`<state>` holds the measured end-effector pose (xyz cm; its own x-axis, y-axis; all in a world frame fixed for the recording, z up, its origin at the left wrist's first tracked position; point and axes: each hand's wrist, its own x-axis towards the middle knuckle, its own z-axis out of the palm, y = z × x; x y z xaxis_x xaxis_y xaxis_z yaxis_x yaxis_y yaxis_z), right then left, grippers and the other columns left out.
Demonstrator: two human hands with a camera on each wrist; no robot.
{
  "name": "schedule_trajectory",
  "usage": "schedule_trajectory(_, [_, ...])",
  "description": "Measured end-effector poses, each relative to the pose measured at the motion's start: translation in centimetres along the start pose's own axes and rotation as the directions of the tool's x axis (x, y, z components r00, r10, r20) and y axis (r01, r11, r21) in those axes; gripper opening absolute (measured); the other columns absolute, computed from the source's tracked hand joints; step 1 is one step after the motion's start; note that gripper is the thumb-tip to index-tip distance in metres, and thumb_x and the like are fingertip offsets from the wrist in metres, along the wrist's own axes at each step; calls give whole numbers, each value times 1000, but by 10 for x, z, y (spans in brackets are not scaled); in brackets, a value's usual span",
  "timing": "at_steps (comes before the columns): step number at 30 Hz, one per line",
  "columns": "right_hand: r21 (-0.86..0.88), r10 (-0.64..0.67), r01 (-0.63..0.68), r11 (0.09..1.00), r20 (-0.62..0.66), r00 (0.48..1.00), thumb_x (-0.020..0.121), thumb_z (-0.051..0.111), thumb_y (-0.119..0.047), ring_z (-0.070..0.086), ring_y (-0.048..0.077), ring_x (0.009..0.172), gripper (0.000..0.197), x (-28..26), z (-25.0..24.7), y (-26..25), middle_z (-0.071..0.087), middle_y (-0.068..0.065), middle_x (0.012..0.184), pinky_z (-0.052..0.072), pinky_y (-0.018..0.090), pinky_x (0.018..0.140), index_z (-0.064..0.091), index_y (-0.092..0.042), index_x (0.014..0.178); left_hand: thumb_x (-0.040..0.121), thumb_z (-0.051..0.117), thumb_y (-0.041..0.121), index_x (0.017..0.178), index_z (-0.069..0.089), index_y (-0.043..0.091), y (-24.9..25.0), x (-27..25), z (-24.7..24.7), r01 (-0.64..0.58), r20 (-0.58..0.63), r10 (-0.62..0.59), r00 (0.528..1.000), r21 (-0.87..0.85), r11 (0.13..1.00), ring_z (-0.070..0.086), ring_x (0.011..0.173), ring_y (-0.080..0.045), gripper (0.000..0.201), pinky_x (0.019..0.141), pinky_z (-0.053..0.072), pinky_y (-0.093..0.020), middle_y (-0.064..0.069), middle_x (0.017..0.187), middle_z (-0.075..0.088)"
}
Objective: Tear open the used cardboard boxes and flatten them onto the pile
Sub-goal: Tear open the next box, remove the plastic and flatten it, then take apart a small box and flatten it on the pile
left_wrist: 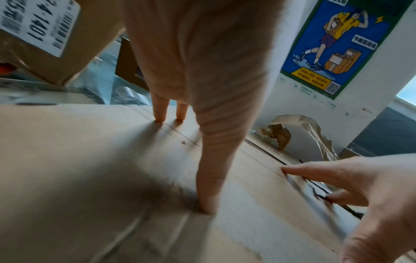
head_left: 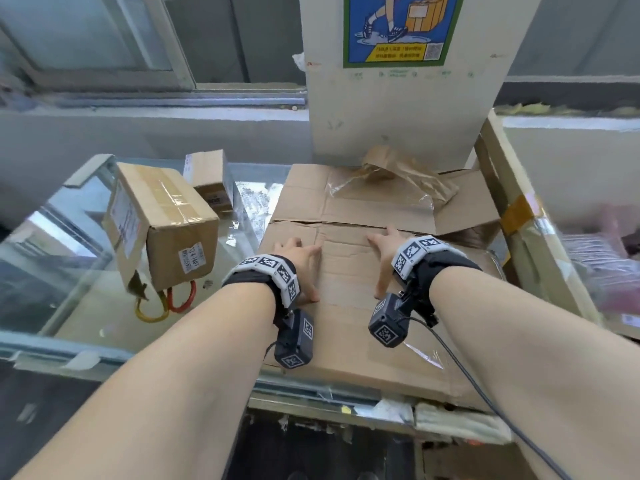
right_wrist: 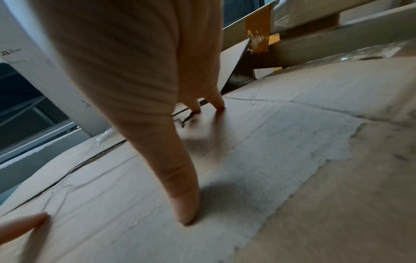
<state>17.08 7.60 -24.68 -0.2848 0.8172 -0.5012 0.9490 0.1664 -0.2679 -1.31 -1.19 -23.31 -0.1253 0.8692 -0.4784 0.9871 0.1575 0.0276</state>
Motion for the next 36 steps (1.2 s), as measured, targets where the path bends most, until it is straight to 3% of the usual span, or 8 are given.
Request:
schedule_trajectory(5, [-3,-27,26,1000,-54,998,70,81,-24,45,34,127,72,-23,-30,-17,44,16,140,39,39,101,49,-14,135,89,59,29,143,39,25,-11,-17,-12,11,-211,-73,975,-282,959,42,129,-28,58,108,36,-41,-7,144,44])
schedule_trajectory(9, [-42,-36,28,999,-218,975,82,67,-23,63,28,88,35,-47,-55,-51,67,9,98,51,28,81,67,-3,111,97,46,24,122,63,19,-19,-41,-40,-98,-544,-127,829,-366,925,57,111,-25,31,95,45,-34,-5,123,62])
schedule_trajectory(14, [48,-136,155,987,-275,952,84,68,-21,61,31,108,39,-64,-64,-102,65,14,118,50,35,92,63,1,117,97,45,21,111,70,18,-54,-74,-68,-206,-737,-143,661,-361,910,57,104,-25,29,87,46,-33,-6,109,66])
schedule_trajectory(19, [63,-221,235,970,-174,960,83,71,-28,60,28,109,44,-74,-55,-162,65,12,119,48,35,95,64,-1,117,100,40,31,117,65,12,-118,-101,-82,-46,-796,-290,531,-369,928,46,114,-26,36,91,38,-35,-10,120,56])
schedule_trajectory(22, [81,-263,275,958,-135,955,85,70,-28,56,26,117,53,-77,-44,-190,59,10,129,43,30,94,55,-5,130,97,43,36,133,47,13,-154,-102,-80,175,-655,-504,563,-501,848,35,126,-31,43,103,31,-41,-15,135,42])
schedule_trajectory(27, [156,-277,287,945,-83,957,81,73,-27,50,27,124,71,-75,-28,-233,49,10,139,44,36,100,40,-7,141,89,51,48,141,32,3,-216,-94,-62,331,-192,-764,616,-817,472,32,133,-41,71,110,30,-46,-25,145,32])
schedule_trajectory(32, [172,-307,317,933,-81,948,78,76,-30,45,25,128,80,-73,-12,-264,43,9,144,39,35,103,34,-10,144,92,47,51,136,45,-1,-256,-83,-31,256,-20,-699,715,-923,288,47,127,-34,69,108,37,-37,-15,141,47])
schedule_trajectory(36, [341,-351,342,876,-38,936,77,77,-25,46,16,105,84,-74,-3,-280,45,6,140,44,25,72,28,-15,145,99,41,42,128,49,1,-261,-82,-14,140,104,-576,811,-990,18,51,118,-37,51,106,39,-46,-20,135,48])
